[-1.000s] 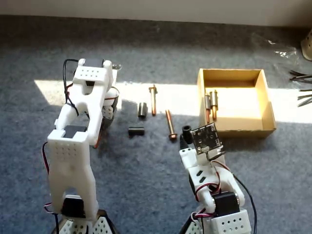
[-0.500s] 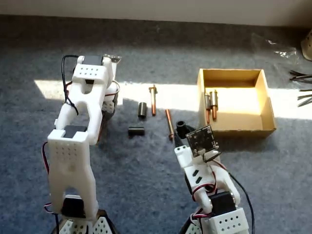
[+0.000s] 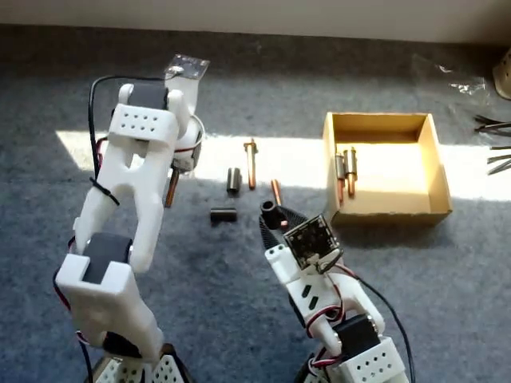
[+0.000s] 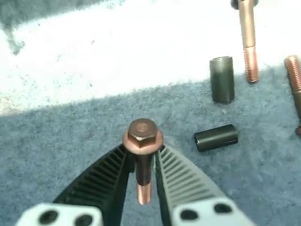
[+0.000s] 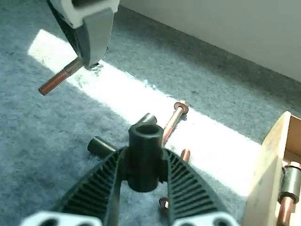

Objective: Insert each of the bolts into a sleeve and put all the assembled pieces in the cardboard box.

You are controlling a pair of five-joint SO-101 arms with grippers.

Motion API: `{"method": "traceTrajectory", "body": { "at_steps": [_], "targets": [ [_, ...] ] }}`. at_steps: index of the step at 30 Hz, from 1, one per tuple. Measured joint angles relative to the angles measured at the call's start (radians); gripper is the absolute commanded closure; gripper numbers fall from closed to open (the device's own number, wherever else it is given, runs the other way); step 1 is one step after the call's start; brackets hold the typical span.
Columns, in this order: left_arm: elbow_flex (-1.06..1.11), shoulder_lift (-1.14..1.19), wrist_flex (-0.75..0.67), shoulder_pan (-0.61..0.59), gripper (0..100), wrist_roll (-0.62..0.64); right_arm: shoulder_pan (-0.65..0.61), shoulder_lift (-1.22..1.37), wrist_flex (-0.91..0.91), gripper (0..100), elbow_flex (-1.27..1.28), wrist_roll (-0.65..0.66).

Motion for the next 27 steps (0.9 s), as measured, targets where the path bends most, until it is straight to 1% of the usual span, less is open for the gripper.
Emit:
{"method": "traceTrajectory", "body": {
  "at_steps": [5,7,11,16,18,22,27],
  "targets": [
    [0.224,-0.212,-0.137,0.0,100,-0.015,-0.041,0.0,-0.002,99.5,0.0,0.0],
    [0.29,-0.287,-0.169,0.0,100,-0.041,-0.06,0.0,-0.002,99.5,0.0,0.0],
    [0.397,-0.448,-0.229,0.005,100,-0.054,-0.115,0.0,-0.005,99.5,0.0,0.0],
    [0.514,-0.663,-0.287,0.005,100,-0.054,-0.183,0.0,-0.083,99.5,0.0,0.0],
    [0.563,-0.749,-0.311,0.005,100,-0.054,-0.192,0.0,-0.092,99.5,0.0,-0.006],
    [0.663,-0.922,-0.377,0.006,100,-0.054,-0.195,0.0,-0.101,99.5,0.0,-0.091],
    [0.776,-1.109,-0.468,0.006,100,-0.054,-0.195,0.0,-0.184,99.5,0.0,-0.106]
  ]
}}
